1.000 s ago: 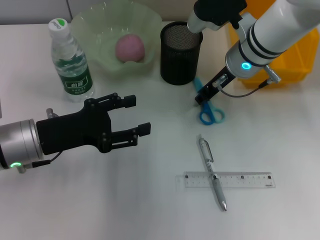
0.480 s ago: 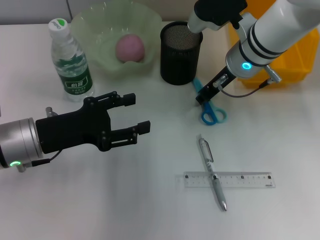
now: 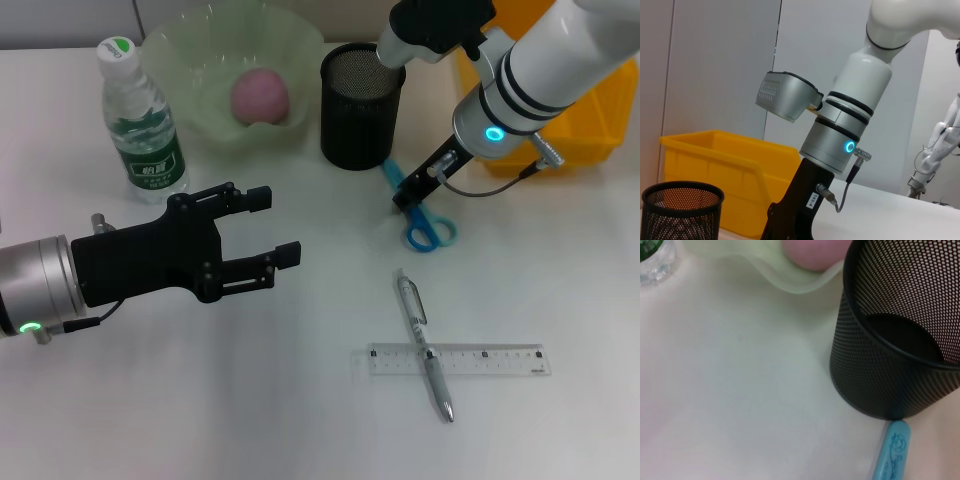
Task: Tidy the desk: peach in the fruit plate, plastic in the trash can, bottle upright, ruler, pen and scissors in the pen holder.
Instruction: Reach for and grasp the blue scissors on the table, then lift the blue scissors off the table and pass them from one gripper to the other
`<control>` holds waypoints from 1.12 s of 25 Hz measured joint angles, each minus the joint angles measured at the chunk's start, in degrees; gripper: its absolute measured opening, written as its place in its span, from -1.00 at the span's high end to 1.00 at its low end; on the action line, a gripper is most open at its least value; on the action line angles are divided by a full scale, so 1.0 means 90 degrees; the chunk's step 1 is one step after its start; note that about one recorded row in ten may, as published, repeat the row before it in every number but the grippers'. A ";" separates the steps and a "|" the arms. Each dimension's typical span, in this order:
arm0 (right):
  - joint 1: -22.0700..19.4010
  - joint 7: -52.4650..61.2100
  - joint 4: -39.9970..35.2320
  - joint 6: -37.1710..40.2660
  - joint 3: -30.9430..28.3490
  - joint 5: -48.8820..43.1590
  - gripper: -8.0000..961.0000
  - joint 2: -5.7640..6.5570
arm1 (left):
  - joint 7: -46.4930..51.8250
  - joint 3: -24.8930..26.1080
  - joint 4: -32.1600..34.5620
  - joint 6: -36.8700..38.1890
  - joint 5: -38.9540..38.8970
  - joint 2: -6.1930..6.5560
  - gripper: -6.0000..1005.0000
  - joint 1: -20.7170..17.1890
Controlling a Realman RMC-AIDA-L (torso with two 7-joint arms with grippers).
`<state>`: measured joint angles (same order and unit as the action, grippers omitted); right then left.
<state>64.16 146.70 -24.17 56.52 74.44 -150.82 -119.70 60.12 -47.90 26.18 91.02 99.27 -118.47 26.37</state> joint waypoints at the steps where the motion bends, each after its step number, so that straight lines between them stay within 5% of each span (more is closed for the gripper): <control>1: -0.0002 0.0000 0.0003 0.0000 0.0000 0.0000 0.38 0.0000 | 0.0000 0.0000 0.0001 0.0002 -0.0001 0.0000 -0.45 0.0000; 28: -0.0011 0.0010 0.0013 0.0017 0.0000 0.0000 0.53 0.0018 | 0.0000 0.0000 0.0019 0.0004 -0.0009 0.0000 -0.45 0.0010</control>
<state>64.07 146.80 -24.05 56.67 74.44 -150.82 -119.54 60.11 -47.90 26.35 91.05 99.19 -118.47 26.46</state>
